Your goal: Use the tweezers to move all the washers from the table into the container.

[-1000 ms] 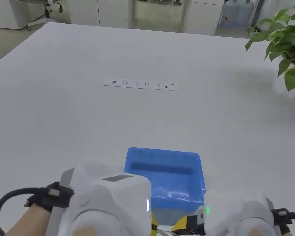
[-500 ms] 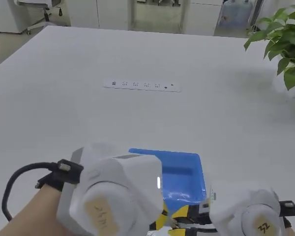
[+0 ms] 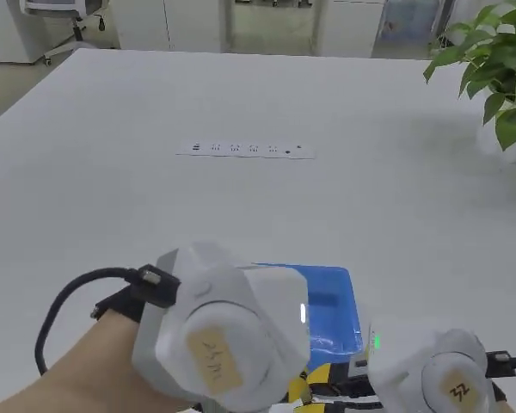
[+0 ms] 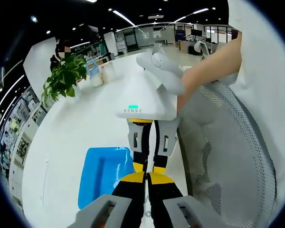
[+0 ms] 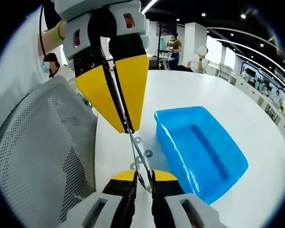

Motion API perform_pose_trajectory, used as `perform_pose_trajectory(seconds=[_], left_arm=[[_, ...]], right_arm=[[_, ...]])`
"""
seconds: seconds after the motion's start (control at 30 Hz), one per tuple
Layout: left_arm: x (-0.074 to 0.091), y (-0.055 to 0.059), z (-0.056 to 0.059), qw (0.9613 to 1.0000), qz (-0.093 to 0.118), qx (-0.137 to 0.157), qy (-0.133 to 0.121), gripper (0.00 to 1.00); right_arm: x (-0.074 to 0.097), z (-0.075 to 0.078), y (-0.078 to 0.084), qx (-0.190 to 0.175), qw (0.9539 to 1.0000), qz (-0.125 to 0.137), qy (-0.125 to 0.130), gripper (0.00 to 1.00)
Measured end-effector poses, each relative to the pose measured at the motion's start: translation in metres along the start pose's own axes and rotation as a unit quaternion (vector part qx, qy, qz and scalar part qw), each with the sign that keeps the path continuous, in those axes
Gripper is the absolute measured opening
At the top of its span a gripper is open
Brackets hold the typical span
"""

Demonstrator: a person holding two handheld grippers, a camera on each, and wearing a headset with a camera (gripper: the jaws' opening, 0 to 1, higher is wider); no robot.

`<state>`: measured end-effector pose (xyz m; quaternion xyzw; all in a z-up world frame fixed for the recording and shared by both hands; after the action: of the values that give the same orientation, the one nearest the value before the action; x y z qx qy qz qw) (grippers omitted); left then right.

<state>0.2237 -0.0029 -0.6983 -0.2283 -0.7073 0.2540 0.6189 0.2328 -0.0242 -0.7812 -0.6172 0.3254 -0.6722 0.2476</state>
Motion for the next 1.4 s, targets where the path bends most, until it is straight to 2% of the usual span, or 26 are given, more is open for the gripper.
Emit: perform_pose_trajectory(seconds=[0.17, 0.27, 0.43, 0.53, 0.57, 0.63, 0.67, 0.73, 0.8, 0.87, 0.9, 0.93, 0.97, 1.0, 1.07, 1.13, 1.17, 1.2, 1.23, 1.3, 1.33, 1.4], left_arm=[[-0.004, -0.006, -0.002, 0.9998, -0.004, -0.008, 0.020, 0.00], [-0.006, -0.009, -0.003, 0.9994, -0.008, -0.014, 0.032, 0.00], [-0.008, -0.011, -0.006, 0.9991, -0.011, -0.014, 0.038, 0.00], [-0.009, -0.011, -0.006, 0.9992, -0.001, -0.007, 0.040, 0.00], [-0.008, -0.011, -0.007, 0.9993, 0.008, 0.001, 0.036, 0.03], [-0.005, -0.012, -0.008, 0.9982, 0.030, 0.042, 0.030, 0.18], [-0.003, -0.010, -0.010, 0.9976, 0.035, 0.055, 0.023, 0.21], [0.003, -0.006, -0.013, 0.9969, 0.044, 0.065, 0.009, 0.21], [0.010, -0.001, -0.014, 0.9946, 0.055, 0.088, -0.006, 0.23], [0.019, 0.002, -0.014, 0.9881, 0.083, 0.128, -0.022, 0.30], [0.023, 0.003, -0.015, 0.9836, 0.099, 0.148, -0.031, 0.33], [0.029, 0.004, -0.014, 0.9766, 0.120, 0.174, -0.042, 0.36], [0.034, 0.005, -0.013, 0.9717, 0.133, 0.189, -0.048, 0.38], [0.040, 0.009, -0.012, 0.9652, 0.147, 0.208, -0.059, 0.40], [0.049, 0.019, -0.010, 0.9552, 0.158, 0.236, -0.084, 0.42], [0.056, 0.025, -0.008, 0.9475, 0.168, 0.252, -0.103, 0.45], [0.062, 0.028, -0.006, 0.9395, 0.181, 0.266, -0.117, 0.46], [0.066, 0.030, -0.006, 0.9346, 0.191, 0.273, -0.126, 0.48], [0.071, 0.033, -0.004, 0.9253, 0.205, 0.289, -0.135, 0.49], [0.077, 0.036, -0.002, 0.9149, 0.221, 0.306, -0.144, 0.50], [0.082, 0.039, 0.000, 0.9084, 0.229, 0.316, -0.152, 0.50], [0.088, 0.044, 0.003, 0.9059, 0.228, 0.313, -0.172, 0.51]], right_arm=[[0.003, -0.001, -0.004, -0.005, 1.0000, 0.005, -0.006, 0.12], [0.011, -0.002, -0.018, -0.003, 0.9996, 0.028, -0.003, 0.13], [0.014, 0.000, -0.020, 0.005, 0.9998, 0.021, 0.000, 0.07], [0.013, 0.001, -0.017, 0.006, 0.9998, 0.021, -0.002, 0.03], [0.013, 0.002, -0.017, 0.006, 0.9998, 0.021, 0.000, 0.03], [0.014, 0.003, -0.016, -0.003, 0.9998, 0.021, -0.002, 0.03], [0.014, 0.004, -0.016, -0.008, 0.9998, 0.021, 0.001, 0.03], [0.014, 0.005, -0.015, -0.015, 0.9997, 0.021, 0.002, 0.03], [0.014, 0.006, -0.015, -0.019, 0.9996, 0.020, 0.007, 0.02], [0.014, 0.007, -0.015, -0.030, 0.9993, 0.021, 0.010, 0.02], [0.015, 0.009, -0.014, -0.046, 0.9986, 0.023, 0.015, 0.02], [0.015, 0.009, -0.014, -0.061, 0.9977, 0.025, 0.018, 0.02], [0.016, 0.012, -0.013, -0.070, 0.9969, 0.027, 0.025, 0.02], [0.017, 0.012, -0.013, -0.081, 0.9959, 0.028, 0.027, 0.02], [0.019, 0.012, -0.014, -0.094, 0.9946, 0.033, 0.030, 0.02], [0.023, 0.012, -0.016, -0.106, 0.9928, 0.044, 0.034, 0.02], [0.024, 0.011, -0.018, -0.109, 0.9923, 0.049, 0.035, 0.02], [0.027, 0.010, -0.020, -0.114, 0.9914, 0.054, 0.036, 0.02], [0.029, 0.010, -0.023, -0.121, 0.9900, 0.060, 0.040, 0.02], [0.031, 0.009, -0.026, -0.131, 0.9883, 0.067, 0.041, 0.02], [0.034, 0.009, -0.029, -0.138, 0.9866, 0.072, 0.048, 0.02], [0.038, 0.009, -0.033, -0.145, 0.9849, 0.077, 0.056, 0.02]])
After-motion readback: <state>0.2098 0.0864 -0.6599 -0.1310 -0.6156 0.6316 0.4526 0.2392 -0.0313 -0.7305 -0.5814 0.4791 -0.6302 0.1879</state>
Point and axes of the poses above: the centre of the closed fingertips' face, and the gripper's own axes: x roughly backward along the fingers, z roughly to its right, y roughly out of its underside, the point moved 3 cm from there along x, roughly backward along the fingers, and after that the axes turned 4 degrees about x, right-handed, at the moved point
